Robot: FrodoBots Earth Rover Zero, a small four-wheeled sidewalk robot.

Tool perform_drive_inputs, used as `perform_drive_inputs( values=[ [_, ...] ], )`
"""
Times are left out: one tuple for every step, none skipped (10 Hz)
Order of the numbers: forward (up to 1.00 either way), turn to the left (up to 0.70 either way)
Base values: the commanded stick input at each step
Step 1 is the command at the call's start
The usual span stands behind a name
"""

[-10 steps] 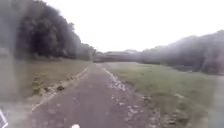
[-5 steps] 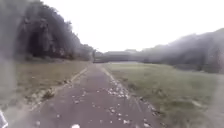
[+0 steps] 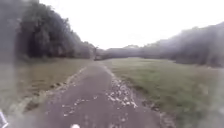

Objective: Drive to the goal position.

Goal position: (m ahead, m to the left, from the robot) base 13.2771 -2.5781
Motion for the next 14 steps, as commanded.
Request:
perform_drive_inputs(
  values=[
    [1.00, 0.08],
    [1.00, 0.04],
    [1.00, 0.00],
    [1.00, 0.00],
    [1.00, 0.00],
    [1.00, 0.00],
    [1.00, 0.00],
    [1.00, 0.00],
    [1.00, 0.00],
    [1.00, 0.00],
    [1.00, 0.00],
    [1.00, 0.00],
    [1.00, 0.00],
    [1.00, 0.00]
  ],
)
